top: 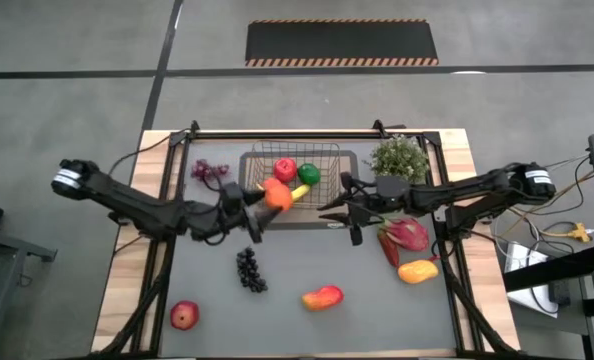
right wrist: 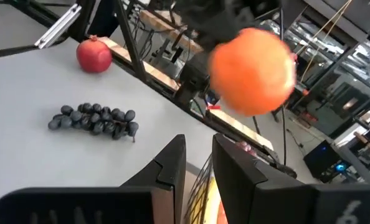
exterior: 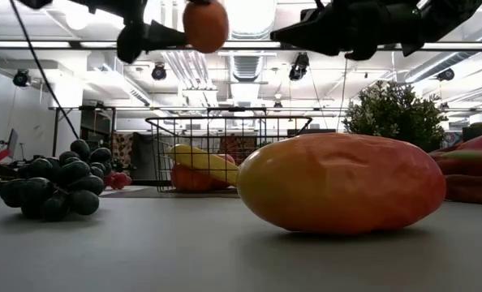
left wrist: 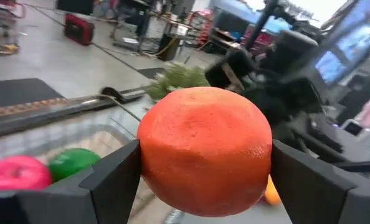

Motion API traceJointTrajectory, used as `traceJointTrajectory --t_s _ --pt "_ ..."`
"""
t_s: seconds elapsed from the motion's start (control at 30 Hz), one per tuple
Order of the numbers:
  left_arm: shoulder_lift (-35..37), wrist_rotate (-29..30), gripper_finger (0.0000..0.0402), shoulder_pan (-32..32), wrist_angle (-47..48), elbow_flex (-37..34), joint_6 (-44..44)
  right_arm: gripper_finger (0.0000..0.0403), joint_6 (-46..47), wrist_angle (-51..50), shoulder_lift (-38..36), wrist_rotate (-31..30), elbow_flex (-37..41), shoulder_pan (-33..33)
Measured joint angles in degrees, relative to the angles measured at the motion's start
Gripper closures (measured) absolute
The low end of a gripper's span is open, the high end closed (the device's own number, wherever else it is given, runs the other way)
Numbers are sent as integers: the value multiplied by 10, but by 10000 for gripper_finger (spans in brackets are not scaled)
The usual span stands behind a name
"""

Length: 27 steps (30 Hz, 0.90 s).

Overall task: Build produce basket
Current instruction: Put the orange into the wire basket

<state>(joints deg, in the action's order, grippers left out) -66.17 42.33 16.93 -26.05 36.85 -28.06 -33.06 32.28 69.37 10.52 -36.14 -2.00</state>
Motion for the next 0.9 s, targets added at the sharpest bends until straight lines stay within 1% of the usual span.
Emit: traceJointTrajectory --t_s 0.07,0.3,0.53,0.67,0.77,0.9 --pt "-31 -4 98 14 -52 -8 0 335 0 -2 -8 0 0 0" --pt "-116 -8 98 61 -180 -8 0 335 18 1 -49 0 0 1" --pt "-181 -8 98 64 -283 -6 -1 335 27 -7 -50 5 0 16" --pt "-204 -9 98 64 -334 -6 -1 334 28 -11 -43 5 0 23" --pt "-208 -9 98 62 -355 -6 -3 319 24 -20 -44 3 0 23" --pt "-202 -9 98 56 -355 -6 -11 273 24 -20 -49 0 0 23"
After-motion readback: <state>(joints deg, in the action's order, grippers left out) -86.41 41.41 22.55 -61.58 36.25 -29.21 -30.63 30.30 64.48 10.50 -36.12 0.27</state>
